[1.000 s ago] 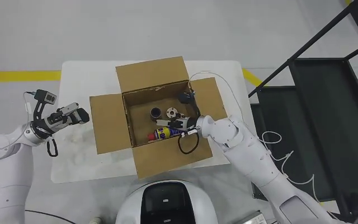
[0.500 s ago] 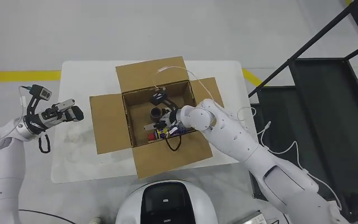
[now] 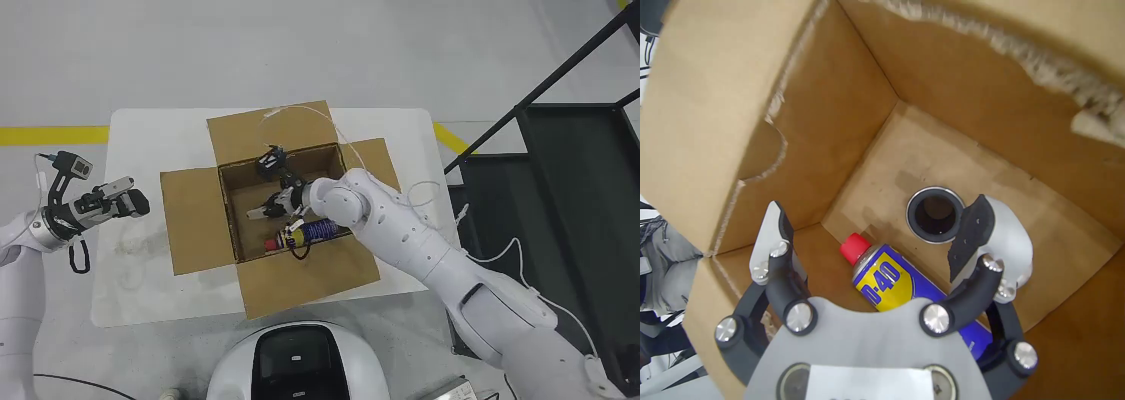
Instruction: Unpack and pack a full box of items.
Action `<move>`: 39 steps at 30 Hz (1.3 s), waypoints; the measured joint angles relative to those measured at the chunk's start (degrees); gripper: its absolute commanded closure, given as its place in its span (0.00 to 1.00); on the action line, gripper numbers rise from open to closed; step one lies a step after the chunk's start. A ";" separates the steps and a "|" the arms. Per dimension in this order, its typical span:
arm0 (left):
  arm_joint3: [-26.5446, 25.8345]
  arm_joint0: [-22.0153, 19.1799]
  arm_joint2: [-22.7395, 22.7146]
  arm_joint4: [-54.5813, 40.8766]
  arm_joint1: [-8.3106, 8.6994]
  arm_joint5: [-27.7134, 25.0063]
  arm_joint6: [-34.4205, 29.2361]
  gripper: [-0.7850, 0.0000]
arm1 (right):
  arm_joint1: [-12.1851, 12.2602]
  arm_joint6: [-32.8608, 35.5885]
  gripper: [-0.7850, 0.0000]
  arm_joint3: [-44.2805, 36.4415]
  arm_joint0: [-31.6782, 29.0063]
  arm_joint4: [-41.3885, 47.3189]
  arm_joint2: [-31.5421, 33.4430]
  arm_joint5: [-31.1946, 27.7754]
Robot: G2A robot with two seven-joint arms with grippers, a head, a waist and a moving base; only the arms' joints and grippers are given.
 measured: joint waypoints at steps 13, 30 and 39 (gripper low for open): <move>-1.00 0.86 0.62 0.88 0.00 0.78 1.33 0.00 | 2.61 2.36 0.00 -5.64 -4.07 -9.62 3.25 -8.33; 3.80 -0.68 -0.51 -3.29 0.76 0.14 1.26 0.00 | 2.46 0.66 0.00 -4.29 -4.05 -11.96 2.89 -9.34; 3.80 -0.68 -0.51 -3.28 0.76 0.14 1.25 0.00 | -0.21 -1.66 0.00 4.47 -0.20 -14.09 -1.36 -11.00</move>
